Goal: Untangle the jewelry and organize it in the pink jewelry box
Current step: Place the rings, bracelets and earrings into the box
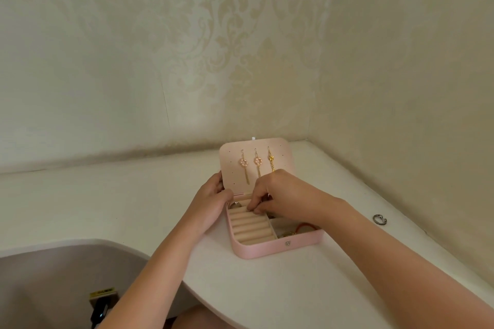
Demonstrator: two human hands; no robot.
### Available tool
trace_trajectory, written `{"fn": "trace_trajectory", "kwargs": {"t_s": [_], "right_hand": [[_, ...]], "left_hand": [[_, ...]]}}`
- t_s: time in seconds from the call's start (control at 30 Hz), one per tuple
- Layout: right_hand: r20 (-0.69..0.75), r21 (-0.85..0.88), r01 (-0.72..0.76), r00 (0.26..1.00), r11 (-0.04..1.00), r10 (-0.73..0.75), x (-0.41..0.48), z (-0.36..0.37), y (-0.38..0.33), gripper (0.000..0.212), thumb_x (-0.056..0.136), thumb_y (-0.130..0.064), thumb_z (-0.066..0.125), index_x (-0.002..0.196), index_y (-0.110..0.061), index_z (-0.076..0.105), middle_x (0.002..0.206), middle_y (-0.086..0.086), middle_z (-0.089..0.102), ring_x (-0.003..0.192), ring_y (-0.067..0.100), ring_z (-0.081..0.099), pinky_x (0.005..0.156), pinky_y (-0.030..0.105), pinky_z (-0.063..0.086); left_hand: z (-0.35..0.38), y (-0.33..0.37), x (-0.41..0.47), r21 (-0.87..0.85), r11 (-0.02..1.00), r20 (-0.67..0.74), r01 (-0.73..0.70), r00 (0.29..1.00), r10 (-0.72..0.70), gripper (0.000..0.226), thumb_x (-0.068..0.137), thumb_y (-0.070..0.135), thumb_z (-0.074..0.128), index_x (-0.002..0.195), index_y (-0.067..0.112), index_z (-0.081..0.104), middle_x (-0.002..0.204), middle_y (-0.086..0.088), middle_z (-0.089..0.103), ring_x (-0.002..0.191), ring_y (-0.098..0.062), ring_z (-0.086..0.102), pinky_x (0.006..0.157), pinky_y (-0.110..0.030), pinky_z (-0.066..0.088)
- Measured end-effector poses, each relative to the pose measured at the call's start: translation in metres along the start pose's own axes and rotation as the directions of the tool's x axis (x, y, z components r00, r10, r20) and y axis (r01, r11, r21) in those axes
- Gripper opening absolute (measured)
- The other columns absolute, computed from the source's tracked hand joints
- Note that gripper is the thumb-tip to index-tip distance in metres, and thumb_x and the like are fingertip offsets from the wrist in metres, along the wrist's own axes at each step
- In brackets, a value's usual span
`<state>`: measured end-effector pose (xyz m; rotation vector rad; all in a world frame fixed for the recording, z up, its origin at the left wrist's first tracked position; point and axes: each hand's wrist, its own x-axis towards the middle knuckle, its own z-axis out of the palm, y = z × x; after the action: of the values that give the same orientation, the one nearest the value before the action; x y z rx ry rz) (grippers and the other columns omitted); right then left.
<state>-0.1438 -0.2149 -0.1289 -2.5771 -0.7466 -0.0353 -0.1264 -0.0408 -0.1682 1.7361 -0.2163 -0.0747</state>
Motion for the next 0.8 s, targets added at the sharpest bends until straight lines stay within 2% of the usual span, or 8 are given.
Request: {"fn": "trace_trajectory", "kwargs": {"t_s": [0.1,0.2,0.33,0.4,0.47,0.53,0.67,0.8], "right_hand": [[-0.011,0.013,-0.002,1.000,1.000,0.002,-0.008,-0.005,0.001,0.015,0.085,-0.013,0.066,0.096,-0.018,0.075,0.093,-0.004,0.065,0.083,0.006,0.057,0.078,0.019,0.047],[-0.120,0.083,-0.107,0.986,0.991,0.116,-0.025,-0.024,0.008,0.014,0.086,-0.016,0.065,0.095,-0.022,0.073,0.092,-0.010,0.066,0.081,0.002,0.058,0.075,0.016,0.047],[-0.093,-0.182,-0.350,0.936,0.919,0.339,-0.050,-0.058,0.031,0.013,0.084,-0.016,0.066,0.095,-0.019,0.073,0.094,-0.006,0.068,0.071,0.001,0.053,0.060,0.006,0.036],[0.007,-0.323,-0.475,0.864,0.819,0.504,-0.064,-0.068,0.042,0.022,0.083,-0.014,0.069,0.104,-0.016,0.070,0.096,-0.004,0.063,0.078,0.004,0.052,0.057,0.005,0.031],[0.060,-0.446,-0.562,0.757,0.696,0.650,-0.077,-0.073,0.052,0.032,0.079,-0.016,0.072,0.111,-0.016,0.067,0.099,-0.002,0.061,0.089,0.013,0.055,0.059,0.013,0.036],[0.065,-0.503,-0.620,0.667,0.602,0.742,-0.086,-0.077,0.059,0.040,0.075,-0.017,0.075,0.113,-0.011,0.065,0.095,0.002,0.064,0.084,0.019,0.061,0.060,0.021,0.039],[0.103,-0.369,-0.737,0.573,0.567,0.813,-0.095,-0.081,0.067,0.042,0.073,-0.018,0.078,0.110,-0.003,0.065,0.069,-0.001,0.062,0.052,0.011,0.057,0.055,0.017,0.043],[0.111,-0.242,-0.757,0.600,0.608,0.792,-0.092,-0.078,0.078,0.023,0.073,-0.011,0.078,0.093,-0.005,0.069,0.063,-0.001,0.064,0.044,0.004,0.059,0.051,0.013,0.047]], "left_hand": [[-0.001,0.002,-0.002,-0.041,0.999,-0.016,0.032,0.999,-0.033,0.036,0.084,0.001,0.049,0.104,0.026,0.066,0.094,0.008,0.074,0.091,-0.011,0.067,0.076,-0.026,0.047],[-0.002,0.004,-0.004,-0.061,0.997,-0.010,0.048,0.999,-0.049,0.029,0.080,0.007,0.054,0.097,0.026,0.069,0.095,0.005,0.073,0.092,-0.014,0.067,0.077,-0.029,0.047],[-0.002,0.001,-0.002,-0.036,0.999,-0.002,0.034,0.999,-0.034,0.033,0.077,0.009,0.053,0.102,0.025,0.067,0.097,0.006,0.073,0.094,-0.013,0.067,0.082,-0.032,0.047],[-0.001,-0.001,0.000,-0.026,0.999,-0.010,0.021,1.000,-0.021,0.038,0.083,0.000,0.052,0.112,0.021,0.064,0.102,0.006,0.073,0.100,-0.012,0.067,0.088,-0.032,0.048],[-0.001,-0.003,0.000,-0.015,1.000,-0.016,0.015,1.000,-0.015,0.040,0.084,-0.004,0.050,0.116,0.019,0.061,0.105,0.008,0.072,0.100,-0.010,0.066,0.085,-0.028,0.047],[-0.001,-0.004,0.001,-0.008,1.000,-0.020,0.013,1.000,-0.013,0.041,0.084,-0.004,0.051,0.117,0.019,0.061,0.106,0.008,0.072,0.101,-0.009,0.065,0.084,-0.027,0.046],[0.000,-0.005,0.000,-0.008,1.000,-0.028,0.006,1.000,-0.006,0.042,0.083,-0.005,0.051,0.117,0.018,0.061,0.106,0.008,0.072,0.102,-0.009,0.065,0.083,-0.026,0.046],[0.000,-0.003,-0.001,-0.014,1.000,-0.025,0.002,1.000,-0.002,0.042,0.083,-0.006,0.052,0.117,0.017,0.060,0.106,0.007,0.072,0.099,-0.007,0.066,0.079,-0.023,0.045]]}}
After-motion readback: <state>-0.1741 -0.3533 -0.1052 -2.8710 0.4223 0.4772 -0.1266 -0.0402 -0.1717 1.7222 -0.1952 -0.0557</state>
